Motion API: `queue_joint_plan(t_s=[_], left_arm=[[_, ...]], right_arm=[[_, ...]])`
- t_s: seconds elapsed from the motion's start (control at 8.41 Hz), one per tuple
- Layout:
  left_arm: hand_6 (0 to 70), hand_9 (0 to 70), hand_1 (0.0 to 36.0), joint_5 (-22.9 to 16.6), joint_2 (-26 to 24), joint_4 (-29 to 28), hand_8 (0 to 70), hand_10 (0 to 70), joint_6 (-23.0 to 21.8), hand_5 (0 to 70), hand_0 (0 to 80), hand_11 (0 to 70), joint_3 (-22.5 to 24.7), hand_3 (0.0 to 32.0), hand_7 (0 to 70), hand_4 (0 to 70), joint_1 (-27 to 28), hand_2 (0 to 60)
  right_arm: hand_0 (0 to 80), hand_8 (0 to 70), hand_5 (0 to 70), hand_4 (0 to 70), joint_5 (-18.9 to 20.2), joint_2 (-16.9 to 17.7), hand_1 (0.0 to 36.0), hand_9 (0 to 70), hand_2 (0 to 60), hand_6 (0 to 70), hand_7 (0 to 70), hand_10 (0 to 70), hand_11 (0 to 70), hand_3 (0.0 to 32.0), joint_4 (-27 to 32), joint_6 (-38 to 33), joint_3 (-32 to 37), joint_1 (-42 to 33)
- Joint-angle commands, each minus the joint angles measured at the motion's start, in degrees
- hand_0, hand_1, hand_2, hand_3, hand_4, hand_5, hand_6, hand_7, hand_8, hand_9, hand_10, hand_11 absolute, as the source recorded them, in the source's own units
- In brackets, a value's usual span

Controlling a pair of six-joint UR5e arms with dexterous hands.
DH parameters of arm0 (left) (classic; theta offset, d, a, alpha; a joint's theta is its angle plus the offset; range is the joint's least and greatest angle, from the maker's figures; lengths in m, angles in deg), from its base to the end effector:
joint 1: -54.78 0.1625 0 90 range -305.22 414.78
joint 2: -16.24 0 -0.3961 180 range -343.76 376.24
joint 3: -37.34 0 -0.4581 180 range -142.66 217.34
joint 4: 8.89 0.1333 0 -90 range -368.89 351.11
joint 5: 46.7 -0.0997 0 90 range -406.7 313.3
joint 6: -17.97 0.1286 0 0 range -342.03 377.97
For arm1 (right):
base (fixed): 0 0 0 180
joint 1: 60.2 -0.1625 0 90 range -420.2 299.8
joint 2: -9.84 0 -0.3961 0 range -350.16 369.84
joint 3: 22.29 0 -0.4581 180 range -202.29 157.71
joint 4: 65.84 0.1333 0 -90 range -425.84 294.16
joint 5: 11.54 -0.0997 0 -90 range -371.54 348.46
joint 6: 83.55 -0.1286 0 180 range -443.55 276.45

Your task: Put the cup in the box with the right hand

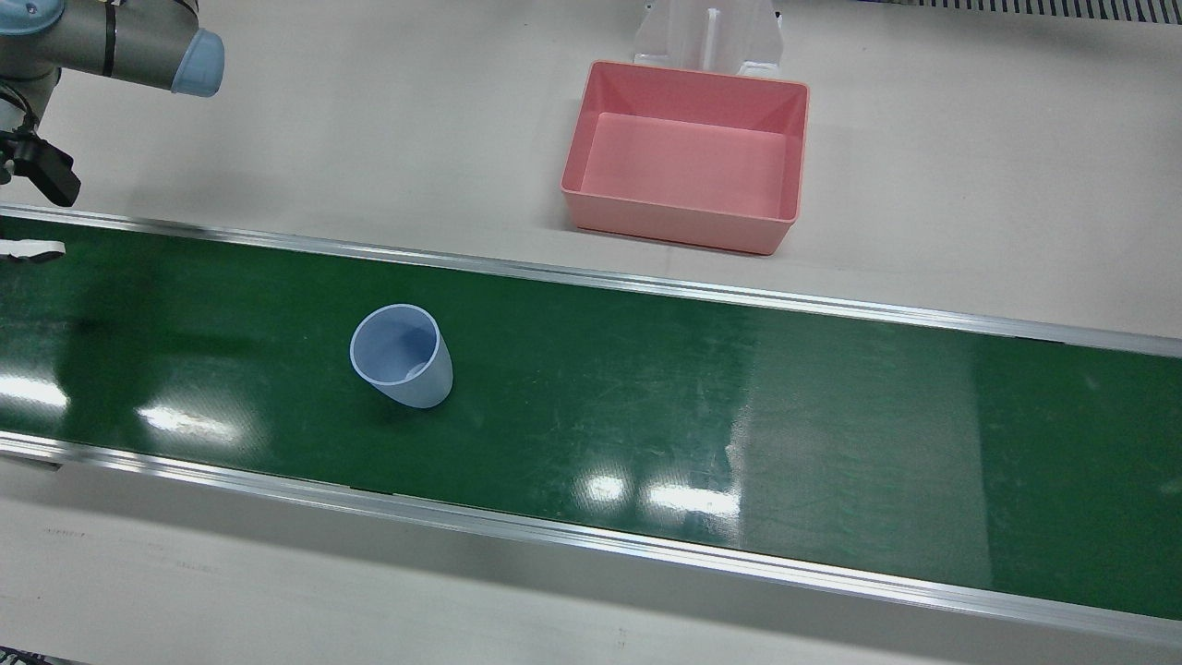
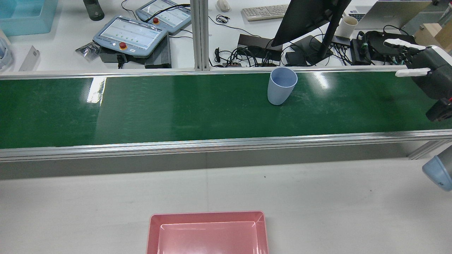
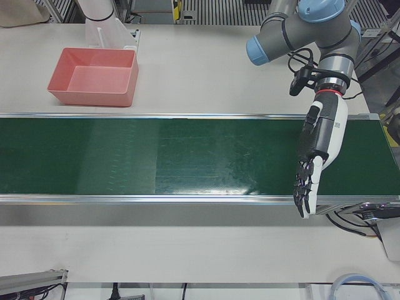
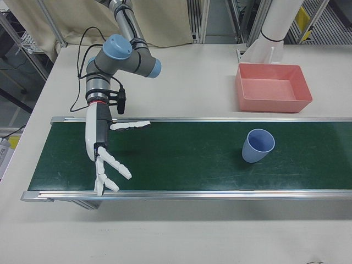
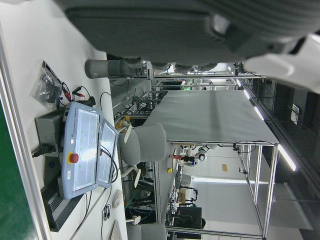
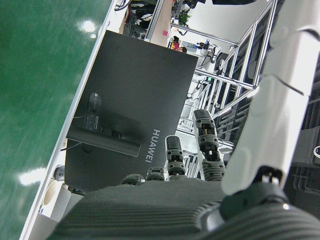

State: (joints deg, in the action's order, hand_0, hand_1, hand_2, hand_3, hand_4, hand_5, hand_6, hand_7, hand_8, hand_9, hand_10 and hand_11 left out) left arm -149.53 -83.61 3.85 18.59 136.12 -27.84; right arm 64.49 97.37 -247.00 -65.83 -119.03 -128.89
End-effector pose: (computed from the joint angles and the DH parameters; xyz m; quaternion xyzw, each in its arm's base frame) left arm -0.0221 -0.6450 0.4927 -0.1182 0.7322 -0.6582 0.1292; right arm -0.0674 -0.6250 0.5662 0.0562 -0.7515 0.6441 0.1309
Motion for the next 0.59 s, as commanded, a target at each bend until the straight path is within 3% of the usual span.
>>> queue_joint_plan(t_s=[0.0,0.12,0.24,0.48], left_arm=[[0.0,0.0,0.0,-0.09,0.00,0.00,0.0,0.0,0.00,0.0,0.0,0.0,0.00,0.0,0.0,0.0,0.00,0.0],[0.0,0.0,0.0,-0.09,0.00,0.00,0.0,0.0,0.00,0.0,0.0,0.0,0.00,0.0,0.0,0.0,0.00,0.0],[0.0,0.0,0.0,0.00,0.00,0.00,0.0,0.0,0.00,0.0,0.0,0.0,0.00,0.0,0.0,0.0,0.00,0.0],[0.0,0.0,0.0,-0.09,0.00,0.00,0.0,0.0,0.00,0.0,0.0,0.0,0.00,0.0,0.0,0.0,0.00,0.0]], right_arm=[[52.6,0.3,4.5,13.2,0.00,-0.52,13.4,6.0,0.0,6.2,26.1,0.0,0.0,0.0,-0.07,-0.32,-0.38,2.41],[51.9,0.3,4.7,10.5,0.00,-0.52,15.6,6.1,5.8,6.1,26.1,0.0,0.0,0.0,-0.07,-0.41,-0.38,2.59],[53.2,0.3,4.7,12.8,0.26,-0.52,14.1,6.0,0.0,6.2,26.1,0.0,0.0,0.0,-0.15,-0.59,-0.47,2.59],[52.8,0.2,4.8,11.7,1.66,0.18,15.6,5.8,3.1,6.2,26.3,0.0,0.0,0.0,-0.42,-0.33,-0.38,2.16]])
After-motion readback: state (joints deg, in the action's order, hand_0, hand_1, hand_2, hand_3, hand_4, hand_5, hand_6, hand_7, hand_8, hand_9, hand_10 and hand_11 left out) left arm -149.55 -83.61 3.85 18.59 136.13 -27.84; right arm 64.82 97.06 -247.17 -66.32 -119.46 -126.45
